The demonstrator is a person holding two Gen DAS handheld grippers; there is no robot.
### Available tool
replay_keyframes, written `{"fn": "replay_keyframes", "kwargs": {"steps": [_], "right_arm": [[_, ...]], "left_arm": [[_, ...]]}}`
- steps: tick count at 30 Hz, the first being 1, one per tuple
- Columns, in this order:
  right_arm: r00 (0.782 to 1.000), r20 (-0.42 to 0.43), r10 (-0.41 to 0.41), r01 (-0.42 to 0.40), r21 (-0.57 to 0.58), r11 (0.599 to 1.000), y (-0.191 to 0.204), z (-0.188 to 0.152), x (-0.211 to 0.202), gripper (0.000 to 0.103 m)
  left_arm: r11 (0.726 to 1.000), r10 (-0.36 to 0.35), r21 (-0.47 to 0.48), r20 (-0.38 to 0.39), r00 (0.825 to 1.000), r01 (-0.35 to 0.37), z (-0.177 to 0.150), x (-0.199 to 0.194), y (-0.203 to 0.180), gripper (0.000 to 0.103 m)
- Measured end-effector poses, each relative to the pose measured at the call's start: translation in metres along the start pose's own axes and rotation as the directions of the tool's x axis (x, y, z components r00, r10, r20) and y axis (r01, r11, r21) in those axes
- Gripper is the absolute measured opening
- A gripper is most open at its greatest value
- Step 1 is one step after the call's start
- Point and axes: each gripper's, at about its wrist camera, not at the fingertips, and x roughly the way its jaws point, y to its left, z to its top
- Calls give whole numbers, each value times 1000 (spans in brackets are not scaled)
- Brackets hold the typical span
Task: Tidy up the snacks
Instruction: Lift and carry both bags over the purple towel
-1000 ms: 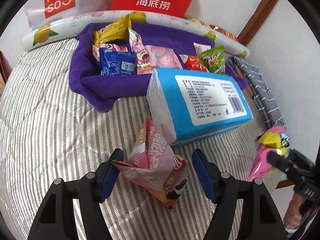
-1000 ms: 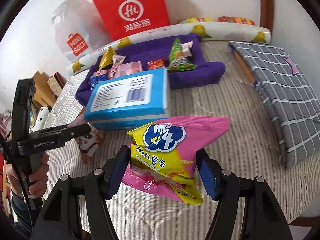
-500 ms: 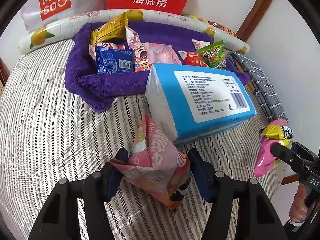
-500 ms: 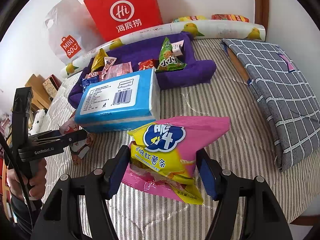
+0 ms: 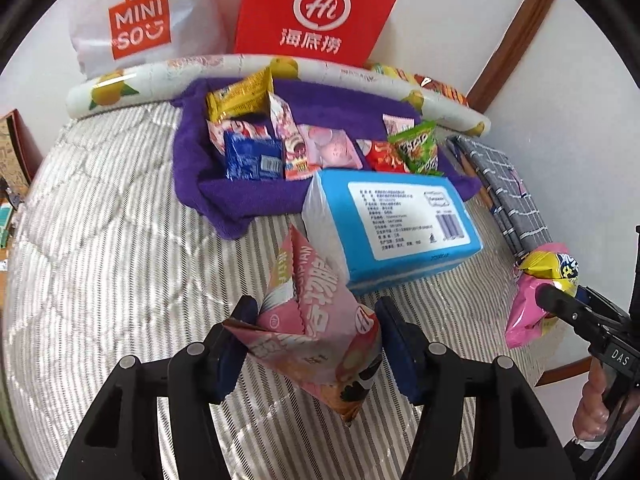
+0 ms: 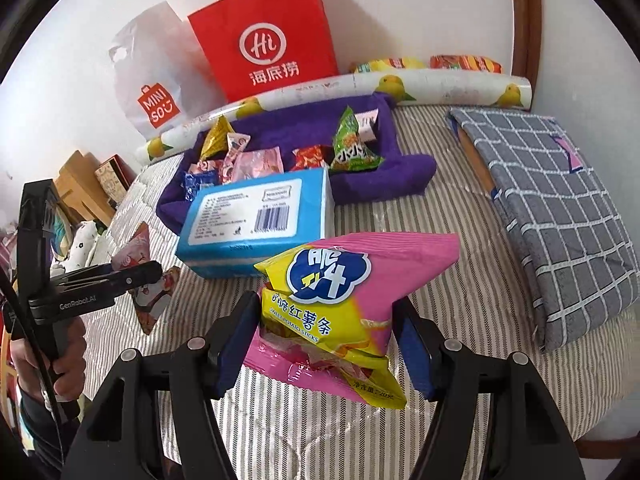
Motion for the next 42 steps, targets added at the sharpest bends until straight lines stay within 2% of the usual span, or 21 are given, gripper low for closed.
{"fn": "replay_keyframes", "kwargs": {"steps": [17, 32, 42], "right_arm": [[994, 102, -26, 29, -29, 999, 15, 54, -37, 66], [993, 120, -20, 25, -43, 999, 24, 91, -32, 66], [994, 111, 2, 7, -74, 997, 38, 103, -22, 66]], "left_arm": [[1000, 5, -12, 145, 989, -3, 42, -62, -6, 59], [1000, 9, -2, 186, 982, -9, 64, -82, -8, 59], [999, -38, -11, 183, 982, 41, 78, -76, -14, 59]]}}
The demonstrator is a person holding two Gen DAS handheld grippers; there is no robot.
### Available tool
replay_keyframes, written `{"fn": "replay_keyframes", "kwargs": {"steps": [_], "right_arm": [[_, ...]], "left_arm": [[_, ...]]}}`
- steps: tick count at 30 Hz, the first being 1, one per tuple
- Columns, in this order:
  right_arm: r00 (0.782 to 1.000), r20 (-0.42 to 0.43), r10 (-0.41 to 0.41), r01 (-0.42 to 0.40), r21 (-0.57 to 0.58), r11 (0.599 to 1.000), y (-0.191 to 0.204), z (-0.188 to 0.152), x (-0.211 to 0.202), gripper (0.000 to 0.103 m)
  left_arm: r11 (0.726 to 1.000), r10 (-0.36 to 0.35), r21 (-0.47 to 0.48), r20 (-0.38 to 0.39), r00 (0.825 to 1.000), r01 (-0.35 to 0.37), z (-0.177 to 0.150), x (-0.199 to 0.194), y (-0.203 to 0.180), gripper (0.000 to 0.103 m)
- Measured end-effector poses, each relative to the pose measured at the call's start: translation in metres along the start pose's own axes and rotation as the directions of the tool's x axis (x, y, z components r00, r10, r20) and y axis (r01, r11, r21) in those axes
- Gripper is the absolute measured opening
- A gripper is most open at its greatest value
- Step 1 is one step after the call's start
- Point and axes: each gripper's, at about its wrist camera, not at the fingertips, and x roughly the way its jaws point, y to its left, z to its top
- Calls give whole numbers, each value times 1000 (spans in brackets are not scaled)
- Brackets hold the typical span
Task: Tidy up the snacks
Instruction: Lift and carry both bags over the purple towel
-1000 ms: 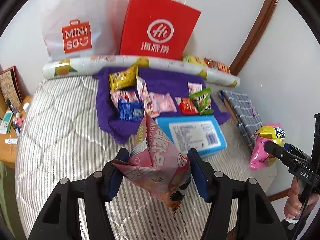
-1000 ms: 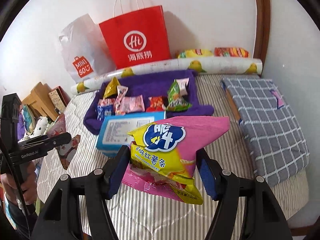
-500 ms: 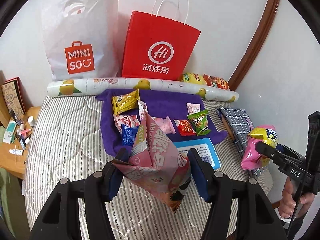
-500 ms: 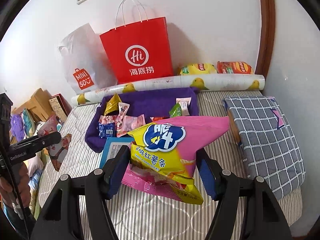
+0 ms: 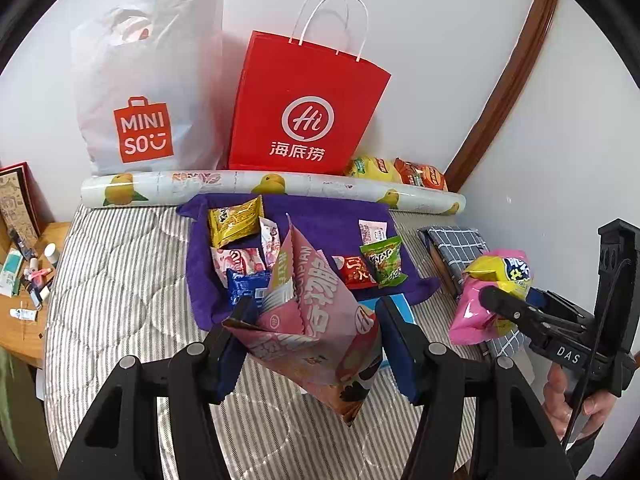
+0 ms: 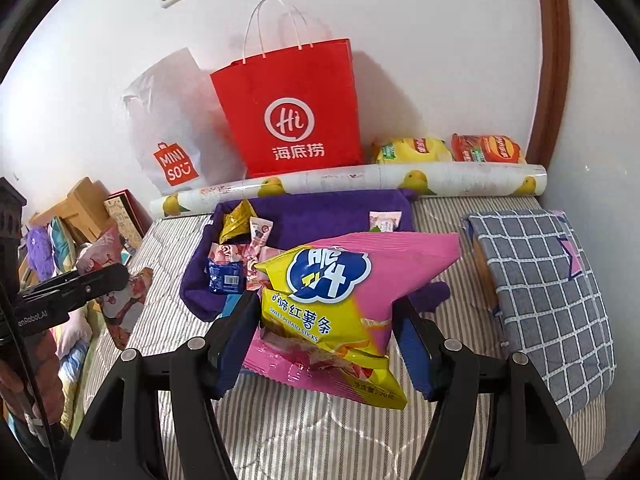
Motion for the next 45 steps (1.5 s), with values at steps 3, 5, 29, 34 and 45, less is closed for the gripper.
{"fn": "replay_keyframes", "kwargs": {"steps": [3, 5, 29, 34, 45], "right_arm": [[1000, -2, 2, -2, -10, 1000, 3, 5, 4, 66], [1000, -1, 3, -3, -16, 1000, 4, 8, 5, 66], [1000, 5, 27, -26, -53, 998, -4, 66, 56, 66], [999, -17, 34, -35, -51, 998, -8, 72, 85, 66], [998, -45, 40, -42, -42, 998, -12, 96, 145, 66]], "left_arm": [[1000, -9, 4, -4, 1000, 9, 4, 5, -3, 59], [1000, -15, 6, -8, 1000, 15, 6, 8, -4, 59], [999, 7, 36, -8, 1000, -7, 57, 60, -7, 59], [999, 35, 39, -11, 999, -35, 66, 82, 1, 59], [999, 50, 9, -46, 998, -50, 82, 135, 26, 59]]}}
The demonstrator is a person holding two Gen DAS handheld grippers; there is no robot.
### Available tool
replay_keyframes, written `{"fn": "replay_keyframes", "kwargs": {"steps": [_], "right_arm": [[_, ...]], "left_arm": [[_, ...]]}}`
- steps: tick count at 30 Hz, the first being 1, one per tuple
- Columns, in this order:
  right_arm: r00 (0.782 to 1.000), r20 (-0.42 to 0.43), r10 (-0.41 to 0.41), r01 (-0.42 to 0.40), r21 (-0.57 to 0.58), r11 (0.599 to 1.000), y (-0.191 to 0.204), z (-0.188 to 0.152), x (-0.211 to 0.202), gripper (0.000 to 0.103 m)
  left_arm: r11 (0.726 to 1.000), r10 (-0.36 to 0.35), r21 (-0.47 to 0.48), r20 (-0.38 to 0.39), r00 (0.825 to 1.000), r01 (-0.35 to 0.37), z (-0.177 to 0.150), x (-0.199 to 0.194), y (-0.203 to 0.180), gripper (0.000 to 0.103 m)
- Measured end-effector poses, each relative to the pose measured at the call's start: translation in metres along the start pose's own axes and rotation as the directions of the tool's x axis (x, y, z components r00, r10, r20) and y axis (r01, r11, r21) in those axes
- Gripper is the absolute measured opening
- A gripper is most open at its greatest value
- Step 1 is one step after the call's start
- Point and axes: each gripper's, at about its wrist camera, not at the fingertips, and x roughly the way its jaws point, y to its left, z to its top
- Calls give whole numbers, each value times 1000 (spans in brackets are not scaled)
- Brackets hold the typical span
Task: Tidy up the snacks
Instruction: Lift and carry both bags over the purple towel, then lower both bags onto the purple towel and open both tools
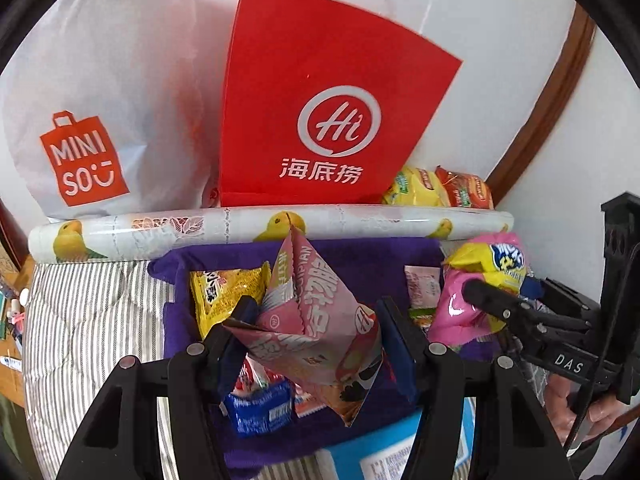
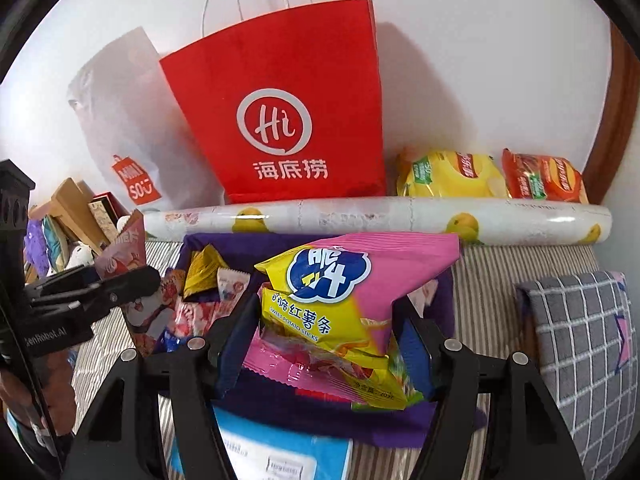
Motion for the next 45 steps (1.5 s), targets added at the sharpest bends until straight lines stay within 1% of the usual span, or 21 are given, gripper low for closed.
{"fn": "replay_keyframes", "kwargs": {"steps": [3, 8, 10, 13, 15, 18, 24, 26, 29, 32, 38, 41, 45], "right_arm": [[1000, -15, 0, 0, -13, 1000, 0, 8, 16, 66], [1000, -13, -10, 10, -18, 1000, -3, 19, 36, 66], [999, -31, -10, 10, -19, 1000, -4, 20, 48, 66], [999, -38, 0, 0, -12, 1000, -6, 18, 59, 66], [998, -67, -5, 4, -20, 1000, -6, 17, 68, 66], [998, -62, -8, 7, -22, 1000, -8, 11, 71, 66], [993, -116, 1, -2, -11, 1000, -17, 6, 86, 66], [992, -128, 5, -5, -2, 1000, -20, 5, 91, 63], [991, -137, 9, -10, -8, 1000, -18, 3, 96, 63], [989, -147, 8, -11, -21, 1000, -15, 2, 100, 62], [990, -139, 6, -10, -31, 999, -15, 3, 95, 62], [992, -124, -9, 4, -38, 999, -16, 6, 87, 62], [996, -81, -41, 38, -39, 999, -24, 11, 71, 62]], "left_arm": [[1000, -8, 1, -3, 1000, 8, 4, 10, 1, 59], [1000, -26, -9, -12, 1000, 26, 9, 28, 4, 59], [1000, -28, -15, -22, 999, 28, 9, 36, 5, 59], [1000, -18, -3, -50, 999, 18, 11, 45, 3, 59], [1000, -19, -1, -37, 999, 19, 12, 44, 2, 59], [1000, -21, 2, -40, 999, 21, 11, 44, 4, 59], [1000, 4, -11, -61, 998, -4, 12, 52, 12, 59], [1000, 8, -18, -69, 998, -10, 13, 56, 15, 59], [1000, 10, -27, -79, 997, -13, 13, 59, 18, 59], [1000, -6, -31, -83, 997, 3, 14, 60, 17, 59], [999, -28, -22, -89, 996, 27, 12, 65, 11, 59], [999, -47, -16, -95, 994, 46, 10, 67, 5, 59], [997, -77, -7, -110, 991, 76, 7, 74, -5, 59]]}}
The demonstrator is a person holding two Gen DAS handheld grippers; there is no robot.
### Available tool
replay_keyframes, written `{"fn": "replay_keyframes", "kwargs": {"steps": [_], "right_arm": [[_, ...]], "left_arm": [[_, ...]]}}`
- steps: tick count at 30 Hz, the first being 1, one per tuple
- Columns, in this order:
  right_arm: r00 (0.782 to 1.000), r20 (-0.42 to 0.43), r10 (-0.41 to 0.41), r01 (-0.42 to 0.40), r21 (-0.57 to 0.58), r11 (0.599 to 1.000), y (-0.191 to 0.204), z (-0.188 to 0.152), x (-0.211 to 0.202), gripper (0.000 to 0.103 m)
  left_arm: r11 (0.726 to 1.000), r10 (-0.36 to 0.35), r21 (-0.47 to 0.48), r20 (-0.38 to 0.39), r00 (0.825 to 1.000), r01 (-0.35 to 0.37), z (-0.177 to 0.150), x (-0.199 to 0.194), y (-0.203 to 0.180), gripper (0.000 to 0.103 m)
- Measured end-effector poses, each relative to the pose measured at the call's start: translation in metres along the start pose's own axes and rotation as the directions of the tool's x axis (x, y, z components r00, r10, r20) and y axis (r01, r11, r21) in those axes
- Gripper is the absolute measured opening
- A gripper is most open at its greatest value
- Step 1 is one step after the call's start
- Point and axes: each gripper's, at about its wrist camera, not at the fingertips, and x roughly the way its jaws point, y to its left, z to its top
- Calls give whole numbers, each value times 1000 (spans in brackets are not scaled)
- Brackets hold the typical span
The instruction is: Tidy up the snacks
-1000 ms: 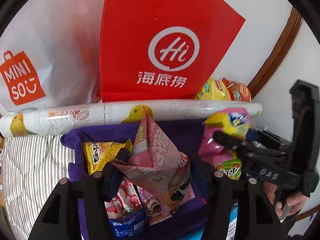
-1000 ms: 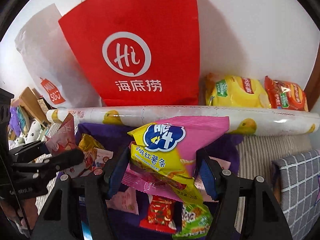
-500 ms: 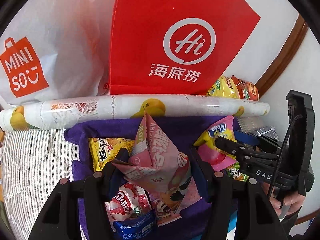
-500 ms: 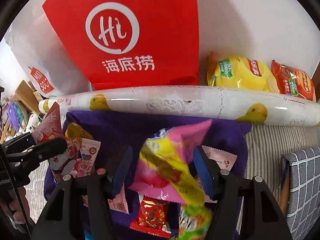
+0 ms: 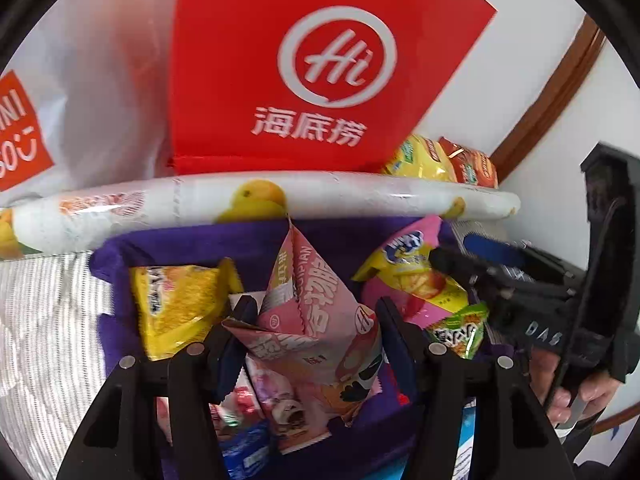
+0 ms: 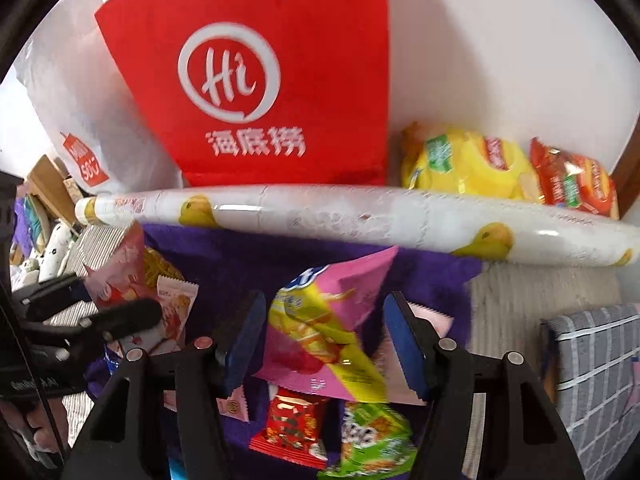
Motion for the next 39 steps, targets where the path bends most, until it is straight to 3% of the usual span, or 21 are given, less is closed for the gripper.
{"fn": "replay_keyframes", "kwargs": {"steps": [12, 18, 24, 29, 39], "right_arm": [[999, 44, -10, 10, 0, 1000, -8, 2, -17, 62], [999, 36, -13, 13, -1, 1000, -6, 2, -17, 62], [1000, 28, -13, 14, -13, 1000, -2, 1, -15, 62], [999, 29, -16, 16, -8, 1000, -2, 2, -17, 62], [997, 40, -61, 61, 10, 998, -1, -5, -42, 62]], "left_arm": [[999, 27, 33, -80, 996, -25, -8, 28, -20, 59], [999, 28, 23, -83, 996, -27, -8, 30, -19, 60], [998, 63, 30, -95, 993, -61, -8, 32, -19, 68], [998, 60, 31, -86, 995, -57, -6, 27, -20, 75], [996, 81, 50, -71, 994, -78, -4, 1, -32, 76]]}}
